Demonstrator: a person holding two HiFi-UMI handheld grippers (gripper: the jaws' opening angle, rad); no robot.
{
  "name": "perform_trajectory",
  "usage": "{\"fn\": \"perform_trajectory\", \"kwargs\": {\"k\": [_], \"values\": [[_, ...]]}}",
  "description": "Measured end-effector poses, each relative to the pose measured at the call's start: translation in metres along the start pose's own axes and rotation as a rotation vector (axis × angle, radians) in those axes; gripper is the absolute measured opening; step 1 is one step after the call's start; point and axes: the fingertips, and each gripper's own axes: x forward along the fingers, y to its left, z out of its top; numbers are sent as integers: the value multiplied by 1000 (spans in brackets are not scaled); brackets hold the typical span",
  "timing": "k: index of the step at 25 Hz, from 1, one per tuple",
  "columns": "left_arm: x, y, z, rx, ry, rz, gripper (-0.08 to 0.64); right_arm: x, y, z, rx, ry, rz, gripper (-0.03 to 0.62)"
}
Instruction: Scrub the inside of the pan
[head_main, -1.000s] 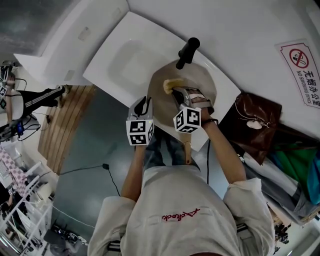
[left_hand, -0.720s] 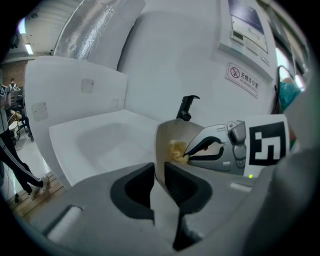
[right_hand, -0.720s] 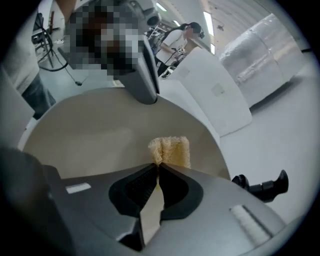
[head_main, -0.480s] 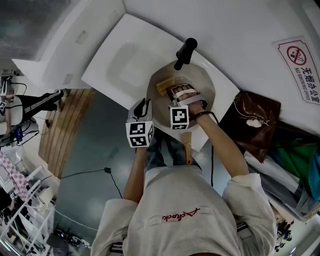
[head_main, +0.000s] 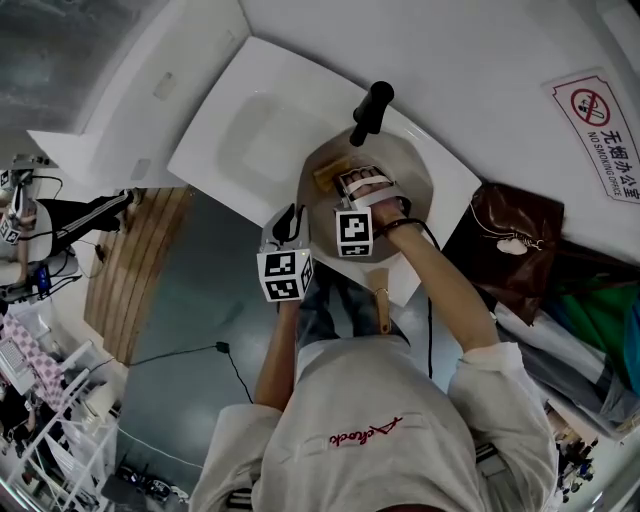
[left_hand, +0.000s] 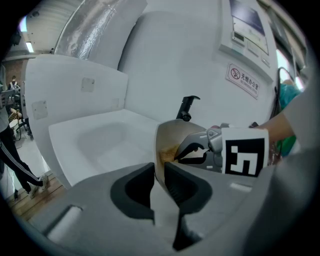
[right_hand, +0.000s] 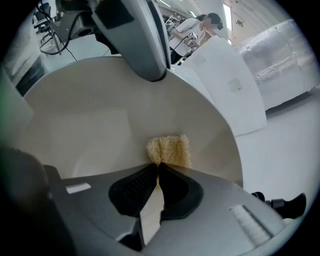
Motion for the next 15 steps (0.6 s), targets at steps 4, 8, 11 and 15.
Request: {"fn": "perform_trajectory", "kwargs": {"k": [4,8,11,15], "values": [[0,0,0,6,1,-4,66,3,-7,-11,24,24,-3,23],[0,0,0,8,0,-3,66,4,-12,-29,51,57,-4,23],[0,0,0,13,-2,-2,66,3,-10,-45,61,82,-4,23],[0,0,0,19,-1,-4,66,0,-6,-66,82,116,2,23]]}}
